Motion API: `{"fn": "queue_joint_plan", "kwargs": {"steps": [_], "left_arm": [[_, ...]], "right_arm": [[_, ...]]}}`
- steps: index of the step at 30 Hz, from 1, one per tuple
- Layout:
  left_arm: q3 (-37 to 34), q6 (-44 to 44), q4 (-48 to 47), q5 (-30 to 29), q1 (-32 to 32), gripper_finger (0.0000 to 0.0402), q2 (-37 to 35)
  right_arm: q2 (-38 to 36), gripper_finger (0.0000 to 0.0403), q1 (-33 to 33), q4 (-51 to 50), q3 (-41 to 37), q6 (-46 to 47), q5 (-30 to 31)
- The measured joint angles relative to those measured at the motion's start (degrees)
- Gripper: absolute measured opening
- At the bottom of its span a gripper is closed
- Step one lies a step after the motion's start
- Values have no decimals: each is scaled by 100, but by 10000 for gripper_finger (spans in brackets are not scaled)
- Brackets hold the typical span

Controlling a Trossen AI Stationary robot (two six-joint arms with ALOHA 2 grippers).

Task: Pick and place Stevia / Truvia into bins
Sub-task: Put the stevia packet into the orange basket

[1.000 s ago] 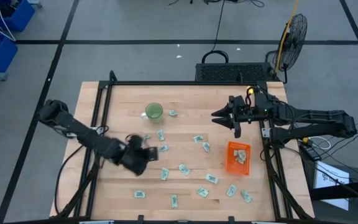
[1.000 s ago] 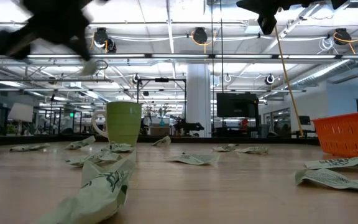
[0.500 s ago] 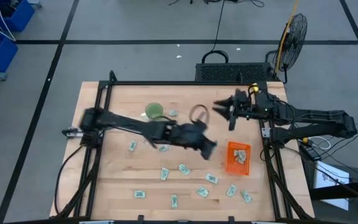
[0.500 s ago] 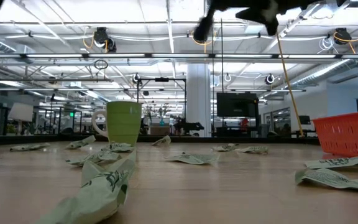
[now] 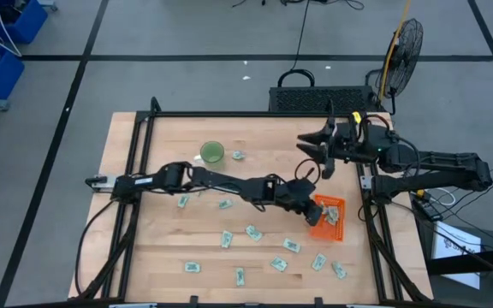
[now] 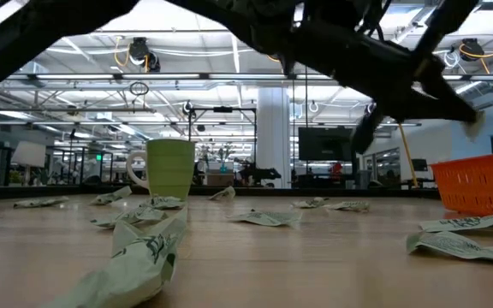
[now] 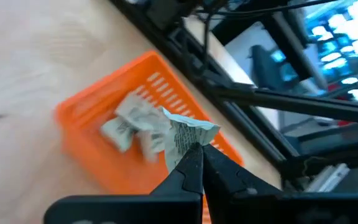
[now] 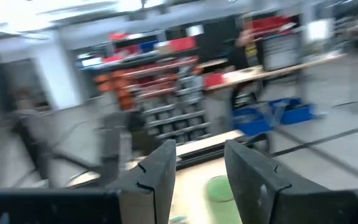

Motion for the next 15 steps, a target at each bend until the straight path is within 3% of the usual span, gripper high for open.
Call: {"fn": "queue_joint_plan", "kwargs": {"steps": [3, 7, 15], "left_arm": [[17, -45, 647, 81, -9, 2, 212], [16, 23, 672, 109, -27, 7, 304], [16, 348, 382, -115, 10, 74, 283]], "right_arm": [[28, 130, 5, -22, 0, 226, -127], [38, 130, 5, -41, 0, 265, -127], [43, 130, 5, -334, 0, 267, -127]]}}
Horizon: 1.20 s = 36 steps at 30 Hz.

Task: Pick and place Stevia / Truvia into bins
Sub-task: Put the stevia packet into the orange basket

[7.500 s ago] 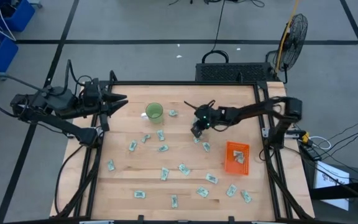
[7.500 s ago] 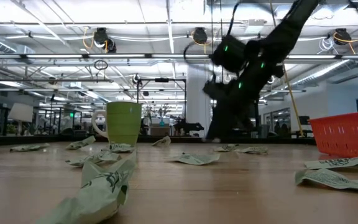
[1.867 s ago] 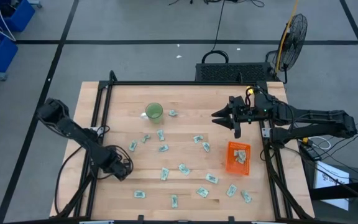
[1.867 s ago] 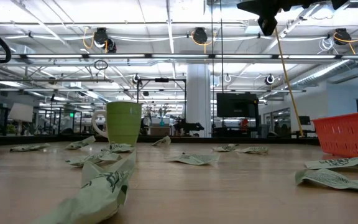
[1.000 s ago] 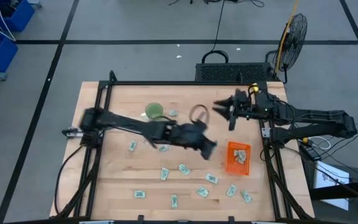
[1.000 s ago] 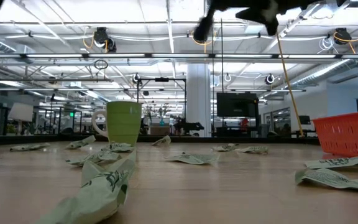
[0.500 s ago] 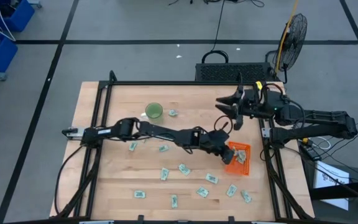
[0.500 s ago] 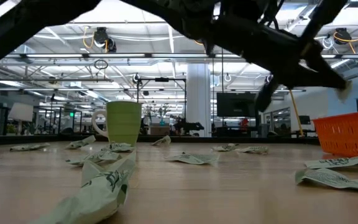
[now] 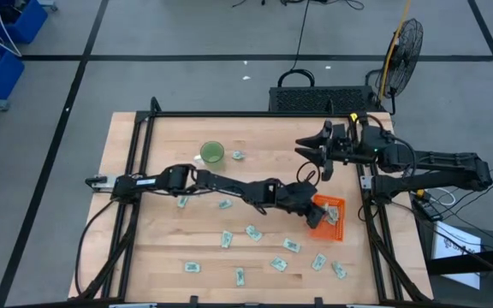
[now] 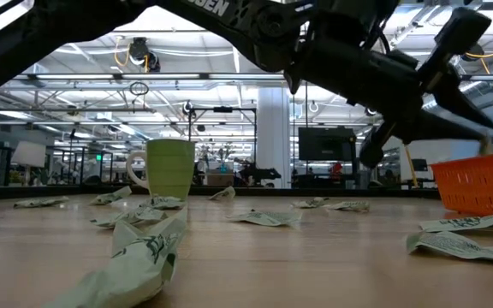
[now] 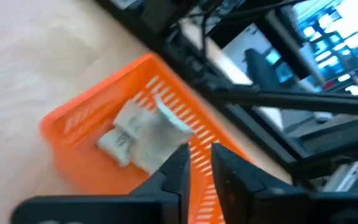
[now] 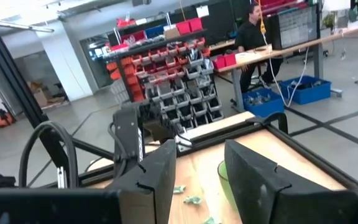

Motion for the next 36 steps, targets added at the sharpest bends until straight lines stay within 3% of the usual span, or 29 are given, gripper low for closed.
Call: {"fn": "queue_joint_plan", "kwargs": {"steps": [4, 11, 15, 18, 21, 25, 27, 30, 36], "left_arm": [[0, -89, -172, 179, 56, 101, 0], [-2, -289, -473, 1602, 303, 108, -371], [-2, 307, -1612, 1838, 415, 101, -941], [-11, 1046, -3081, 1602, 495, 83, -1469], [3, 1548, -4586, 1131, 559, 59, -2106], [-7, 1397, -6496, 494, 530, 28, -2836], [-6, 1143, -6876, 259, 462, 13, -3207], [-4, 930, -7203, -246, 351, 5, -3760], [0, 845, -6756, -1655, 324, 32, -4702]], "right_arm": [[0, 130, 0, -147, 0, 73, -40], [-4, 130, 6, -290, 0, 210, -2077], [-77, 130, -8, -579, 20, -8, -2195], [-292, 130, -96, -672, 9, -432, -1964], [-595, 130, -200, -731, -7, -1079, -1316], [-925, 130, -303, -964, -4, -1545, -256], [-910, 130, -323, -1333, 13, -1415, -303], [-701, 130, -263, -1927, -229, -799, -921], [149, 130, 126, -1003, -1403, -150, -1199]]}}
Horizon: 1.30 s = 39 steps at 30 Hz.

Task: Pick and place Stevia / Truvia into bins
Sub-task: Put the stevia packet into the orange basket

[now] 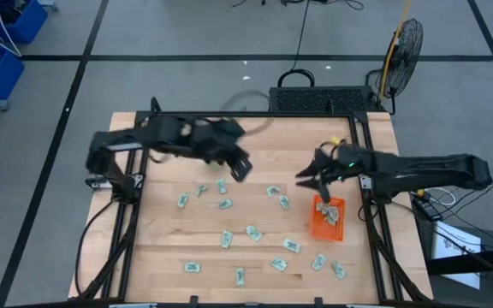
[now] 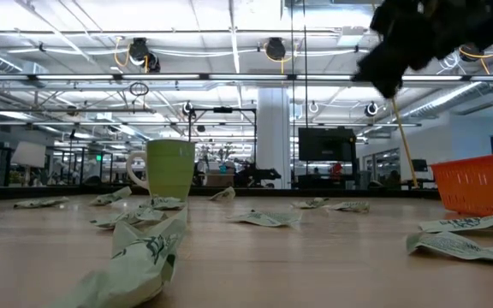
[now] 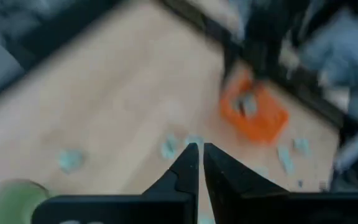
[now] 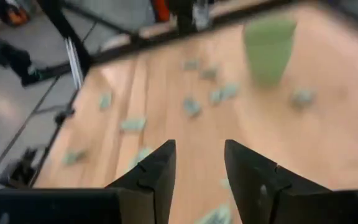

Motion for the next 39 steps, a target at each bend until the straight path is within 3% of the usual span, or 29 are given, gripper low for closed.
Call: {"fn": "queue_joint_plan", "kwargs": {"steps": [4, 7, 11, 18, 26, 33, 39], "left_arm": [[0, -42, 90, -1065, -2, 35, -434], [0, -55, 143, -1462, 0, 32, -594], [0, -55, 150, -1499, 0, 25, -669], [0, 26, 120, -1467, 26, 5, -591], [-13, -177, 116, -1202, 14, 28, -581], [-13, -221, 112, -1162, -33, 37, -581], [-13, -223, 117, -1165, -33, 37, -581]], "right_arm": [[897, 130, 302, 373, -361, 371, -185], [1586, 130, 590, 538, -235, 379, -493], [2453, 130, 843, 493, -93, 92, 243], [3471, 130, 849, 623, -55, 181, 1010], [3435, 130, 847, 1056, -49, 586, 1311], [3099, 130, 849, 1736, -42, 1241, 2208], [3699, 130, 922, 1950, -53, 1350, 2429]]}}
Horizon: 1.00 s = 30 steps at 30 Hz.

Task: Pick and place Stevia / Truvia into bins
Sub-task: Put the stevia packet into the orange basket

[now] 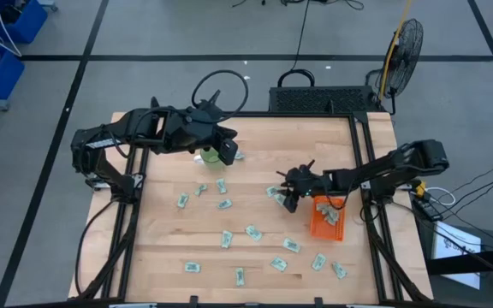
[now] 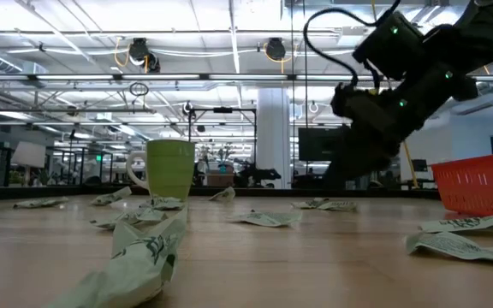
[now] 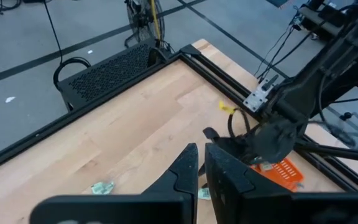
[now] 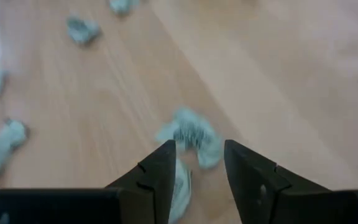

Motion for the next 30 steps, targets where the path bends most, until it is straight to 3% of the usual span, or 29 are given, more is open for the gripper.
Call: {"fn": "queue_joint_plan", "kwargs": {"steps": [11, 14, 18, 20, 25, 30], "left_arm": [[0, 25, -9, -3, 0, 37, 0], [-2, 107, -36, -4, 0, 37, 0], [-2, 247, -35, -5, 0, 37, 0], [-2, 321, -35, -4, 0, 37, 0], [-2, 512, -51, -5, 0, 37, 0], [-2, 491, -72, -5, 0, 37, 0]], "right_arm": [[739, 126, 453, 72, 20, -610, 332], [777, 98, 497, -2, 22, -804, 472], [777, 24, 428, 42, 22, -475, 128], [760, 10, 387, 82, 20, -397, -18], [126, 3, 401, -253, -29, -347, -346], [-1454, 1, 415, -847, 5, -345, -465]]}}
